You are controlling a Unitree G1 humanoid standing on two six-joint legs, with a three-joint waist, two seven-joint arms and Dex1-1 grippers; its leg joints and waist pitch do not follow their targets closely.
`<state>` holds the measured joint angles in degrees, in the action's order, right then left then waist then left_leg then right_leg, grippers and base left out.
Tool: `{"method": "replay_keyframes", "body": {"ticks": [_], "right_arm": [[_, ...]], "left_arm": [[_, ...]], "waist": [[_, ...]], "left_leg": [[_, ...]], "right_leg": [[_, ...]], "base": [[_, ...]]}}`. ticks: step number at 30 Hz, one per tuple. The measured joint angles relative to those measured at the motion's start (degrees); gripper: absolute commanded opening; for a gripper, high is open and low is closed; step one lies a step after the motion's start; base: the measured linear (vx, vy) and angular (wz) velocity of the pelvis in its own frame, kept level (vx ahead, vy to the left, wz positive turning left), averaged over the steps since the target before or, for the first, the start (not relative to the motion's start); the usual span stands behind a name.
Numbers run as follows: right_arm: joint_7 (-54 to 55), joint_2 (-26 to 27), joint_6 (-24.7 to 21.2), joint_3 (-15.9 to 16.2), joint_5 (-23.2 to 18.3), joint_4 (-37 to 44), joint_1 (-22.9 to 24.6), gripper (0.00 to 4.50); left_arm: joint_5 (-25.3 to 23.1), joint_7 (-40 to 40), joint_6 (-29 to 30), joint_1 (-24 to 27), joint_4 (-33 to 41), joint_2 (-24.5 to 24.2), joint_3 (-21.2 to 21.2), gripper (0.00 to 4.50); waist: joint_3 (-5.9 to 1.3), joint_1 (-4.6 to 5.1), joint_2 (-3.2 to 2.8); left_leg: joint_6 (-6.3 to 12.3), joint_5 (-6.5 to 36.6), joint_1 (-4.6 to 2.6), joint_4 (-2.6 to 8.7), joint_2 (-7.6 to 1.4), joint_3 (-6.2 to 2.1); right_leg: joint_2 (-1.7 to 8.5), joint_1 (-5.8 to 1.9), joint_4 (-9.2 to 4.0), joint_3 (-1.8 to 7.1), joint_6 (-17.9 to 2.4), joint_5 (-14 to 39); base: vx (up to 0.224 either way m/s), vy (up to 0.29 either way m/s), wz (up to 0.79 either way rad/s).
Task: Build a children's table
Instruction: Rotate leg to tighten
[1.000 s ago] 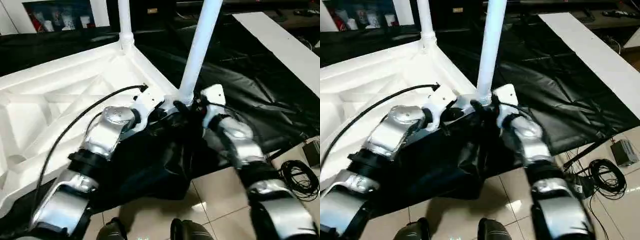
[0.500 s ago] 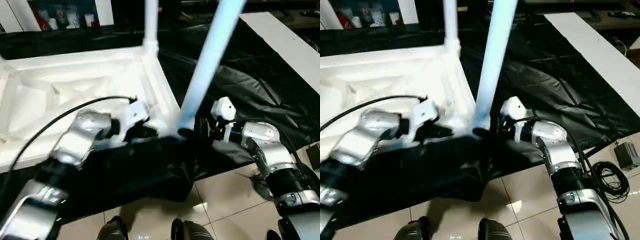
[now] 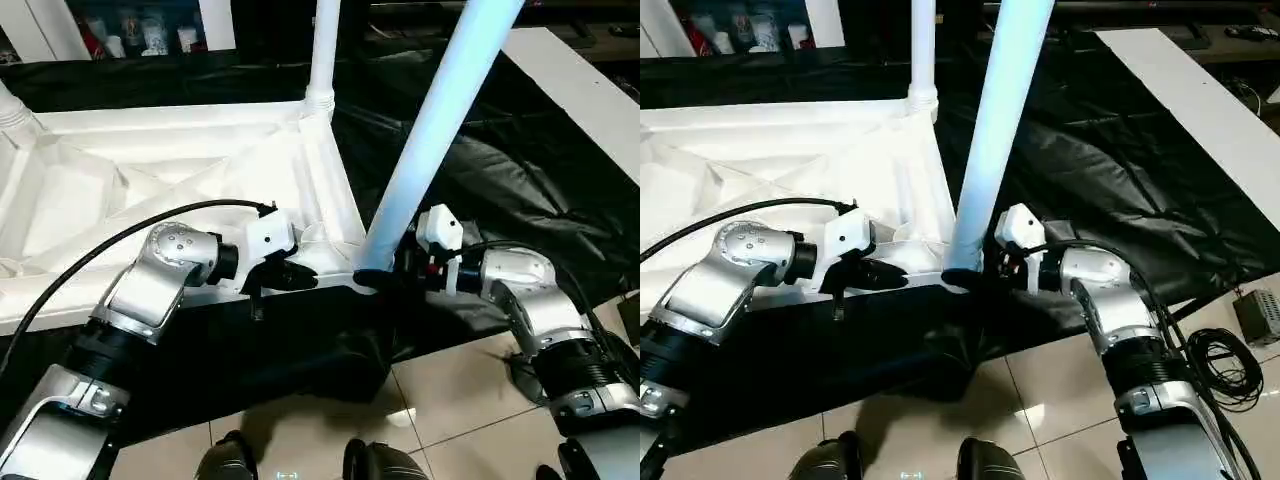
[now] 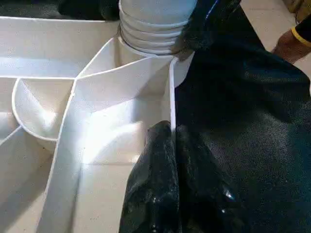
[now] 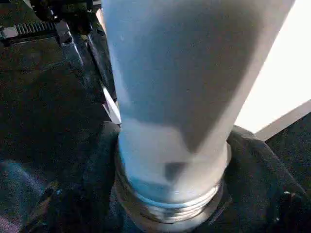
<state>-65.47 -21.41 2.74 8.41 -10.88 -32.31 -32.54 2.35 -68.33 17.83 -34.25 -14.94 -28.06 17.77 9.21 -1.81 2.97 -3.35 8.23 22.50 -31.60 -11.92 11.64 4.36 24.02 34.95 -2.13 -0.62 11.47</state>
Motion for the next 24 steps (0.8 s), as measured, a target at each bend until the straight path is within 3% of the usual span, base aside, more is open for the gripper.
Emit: {"method": "replay_keyframes", "body": {"ticks": [5,9,14,20,24], "right_arm": [[1.28,0.73,-0.23,-0.17,0.0,-0.1,0.04,2.74],[7.43,3.19,-1.39,-2.41,-0.05,-1.77,0.02,2.72],[26.39,9.75,0.05,-6.35,1.75,-8.14,-2.53,2.72],[47.87,16.8,3.6,-9.22,3.18,-15.36,-6.91,2.72],[55.2,19.01,6.42,-10.46,3.8,-18.56,-8.71,2.72]], "left_arm": [[0.06,0.42,0.73,0.09,0.01,0.1,-0.35,0.0],[-1.07,5.09,1.4,-0.93,-1.98,2.84,-1.2,0.0],[-3.59,16.91,3.09,-4.74,-8.63,9.91,-2.23,0.0],[-5.18,28.3,5.68,-7.45,-12.15,16.46,-3.32,0.0],[-5.51,31.66,5.93,-8.3,-13.43,18.49,-3.93,0.0]], "waist": [[0.0,0.03,0.0],[0.0,0.09,-0.01],[-0.03,0.15,-0.05],[-0.14,0.16,-0.24],[-0.22,0.0,-0.38]], "left_leg": [[0.0,0.0,-0.01,-0.06,0.0,0.0],[-0.27,0.14,-0.15,-0.19,0.01,0.0],[-0.41,0.06,-0.49,-0.26,0.09,0.0],[-0.42,0.06,-0.43,-0.24,0.18,0.05],[-0.4,0.1,-0.34,-0.11,0.21,0.06]], "right_leg": [[0.0,-0.02,0.04,0.01,0.0,0.0],[0.01,-0.13,0.11,0.07,-0.03,-0.05],[0.08,-0.42,0.05,0.23,-0.01,-0.04],[0.09,-0.32,0.01,0.38,0.02,-0.08],[0.08,-0.24,0.02,0.38,0.07,-0.11]], "base": [[0.0,0.0,0.0],[0.0,0.0,0.0],[0.0,0.0,0.0],[0.0,0.0,0.0],[0.0,0.0,0.0]]}}
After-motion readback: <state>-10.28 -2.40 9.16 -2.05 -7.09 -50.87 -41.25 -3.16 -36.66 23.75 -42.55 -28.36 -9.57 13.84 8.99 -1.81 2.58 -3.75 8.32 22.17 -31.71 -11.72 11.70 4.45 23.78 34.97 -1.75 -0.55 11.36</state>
